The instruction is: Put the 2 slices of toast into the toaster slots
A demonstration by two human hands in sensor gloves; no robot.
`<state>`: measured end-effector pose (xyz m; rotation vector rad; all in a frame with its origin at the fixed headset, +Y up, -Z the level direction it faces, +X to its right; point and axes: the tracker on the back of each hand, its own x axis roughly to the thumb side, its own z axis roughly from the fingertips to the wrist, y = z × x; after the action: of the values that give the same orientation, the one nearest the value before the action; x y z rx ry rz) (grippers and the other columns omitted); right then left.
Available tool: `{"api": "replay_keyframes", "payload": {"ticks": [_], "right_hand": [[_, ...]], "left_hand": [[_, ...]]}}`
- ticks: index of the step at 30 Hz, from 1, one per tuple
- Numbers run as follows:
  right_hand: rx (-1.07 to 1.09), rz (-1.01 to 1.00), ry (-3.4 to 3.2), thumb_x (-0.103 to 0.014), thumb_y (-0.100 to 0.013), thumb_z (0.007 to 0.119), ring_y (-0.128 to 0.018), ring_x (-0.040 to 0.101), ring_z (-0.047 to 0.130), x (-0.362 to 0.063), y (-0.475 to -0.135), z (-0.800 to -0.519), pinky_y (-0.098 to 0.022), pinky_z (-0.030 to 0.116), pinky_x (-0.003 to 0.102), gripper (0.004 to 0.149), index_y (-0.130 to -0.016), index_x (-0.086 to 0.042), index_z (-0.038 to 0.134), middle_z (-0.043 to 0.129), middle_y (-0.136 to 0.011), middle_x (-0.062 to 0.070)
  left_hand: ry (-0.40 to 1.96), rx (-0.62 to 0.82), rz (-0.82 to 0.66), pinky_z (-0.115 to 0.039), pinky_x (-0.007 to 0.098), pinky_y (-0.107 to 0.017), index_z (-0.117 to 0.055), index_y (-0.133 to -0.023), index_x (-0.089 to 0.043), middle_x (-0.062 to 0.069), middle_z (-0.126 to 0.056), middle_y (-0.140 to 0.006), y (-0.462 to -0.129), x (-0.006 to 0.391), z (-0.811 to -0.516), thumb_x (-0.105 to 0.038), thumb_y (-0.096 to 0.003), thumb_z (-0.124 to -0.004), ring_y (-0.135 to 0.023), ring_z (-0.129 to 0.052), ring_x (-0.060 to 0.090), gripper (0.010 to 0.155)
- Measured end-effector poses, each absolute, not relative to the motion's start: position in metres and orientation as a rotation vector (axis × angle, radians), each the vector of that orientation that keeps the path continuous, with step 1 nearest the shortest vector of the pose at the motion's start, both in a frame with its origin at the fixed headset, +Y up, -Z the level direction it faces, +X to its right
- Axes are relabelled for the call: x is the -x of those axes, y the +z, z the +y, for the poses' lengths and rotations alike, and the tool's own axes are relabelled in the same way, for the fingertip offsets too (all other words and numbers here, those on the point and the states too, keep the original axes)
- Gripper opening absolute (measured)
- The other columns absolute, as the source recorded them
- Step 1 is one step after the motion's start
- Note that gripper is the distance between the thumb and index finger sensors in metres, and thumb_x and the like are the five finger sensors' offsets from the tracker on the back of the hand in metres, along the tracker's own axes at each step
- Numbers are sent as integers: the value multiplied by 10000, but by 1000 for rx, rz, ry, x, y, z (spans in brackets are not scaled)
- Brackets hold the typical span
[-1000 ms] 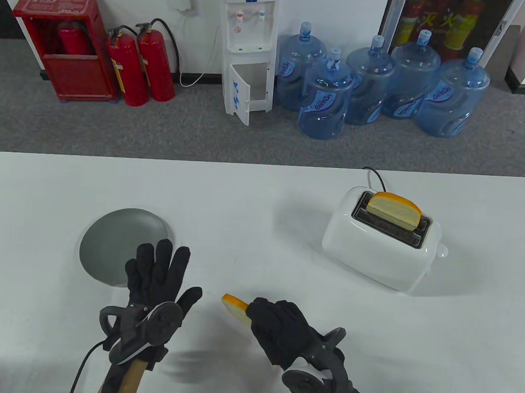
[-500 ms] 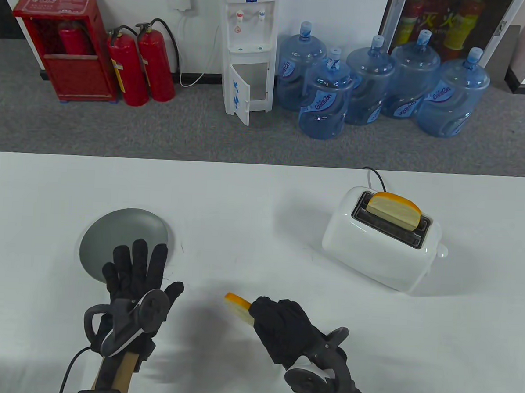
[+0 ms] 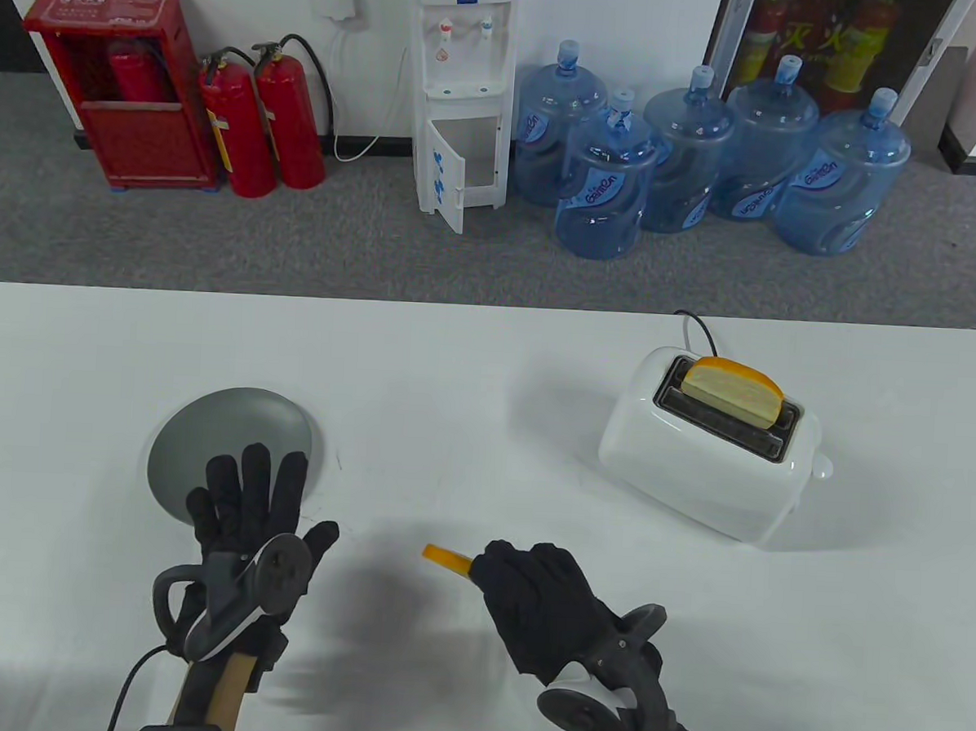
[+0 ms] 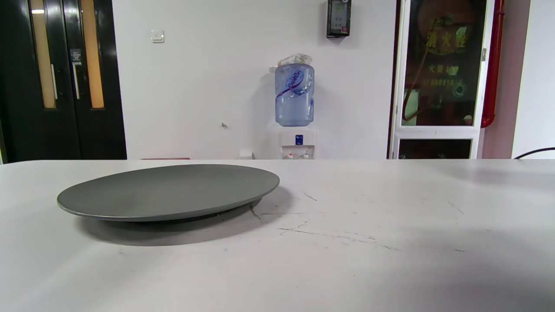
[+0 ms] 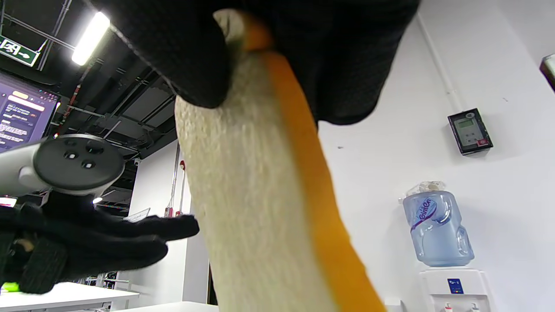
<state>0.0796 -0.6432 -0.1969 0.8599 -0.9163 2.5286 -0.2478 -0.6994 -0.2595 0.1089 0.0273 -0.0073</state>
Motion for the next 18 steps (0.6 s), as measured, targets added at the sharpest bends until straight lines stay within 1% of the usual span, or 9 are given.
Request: {"api": "replay_keyframes", "payload": {"ticks": [7,12,13,18], "right_hand": [[-766,-962,2503,-312,-630,818,-778,117,1058,-102,-215,-589,-703,856,445,543,-1092,-352,534,822,-1025,-38],[-680,-1008,2527,-288,-633,816,-832,133,1038,-120,-227,-552,-733,830,460,544,-1087,-382,531,801,-1053,-54],[-642,-1020,2526,-281,-633,813,-846,143,1030,-127,-232,-541,-741,820,468,542,-1085,-387,533,797,-1060,-58],[-524,-1036,2491,-269,-634,806,-887,158,1005,-149,-243,-512,-769,790,482,542,-1082,-408,535,782,-1079,-73]], "left_hand": [[10,-109,6,-149,579,-773,-191,-1204,-353,90,-119,-1265,-260,248,-699,-687,-542,-445,-1112,-43,437,785],[24,-115,4,-151,578,-774,-193,-1203,-354,90,-121,-1265,-260,249,-699,-686,-542,-445,-1112,-45,437,782],[23,-113,4,-149,579,-773,-193,-1204,-354,90,-119,-1265,-260,249,-699,-686,-542,-444,-1112,-45,437,782],[27,-118,-13,-150,575,-776,-198,-1204,-356,88,-127,-1266,-260,250,-699,-686,-541,-450,-1115,-49,431,782]]}}
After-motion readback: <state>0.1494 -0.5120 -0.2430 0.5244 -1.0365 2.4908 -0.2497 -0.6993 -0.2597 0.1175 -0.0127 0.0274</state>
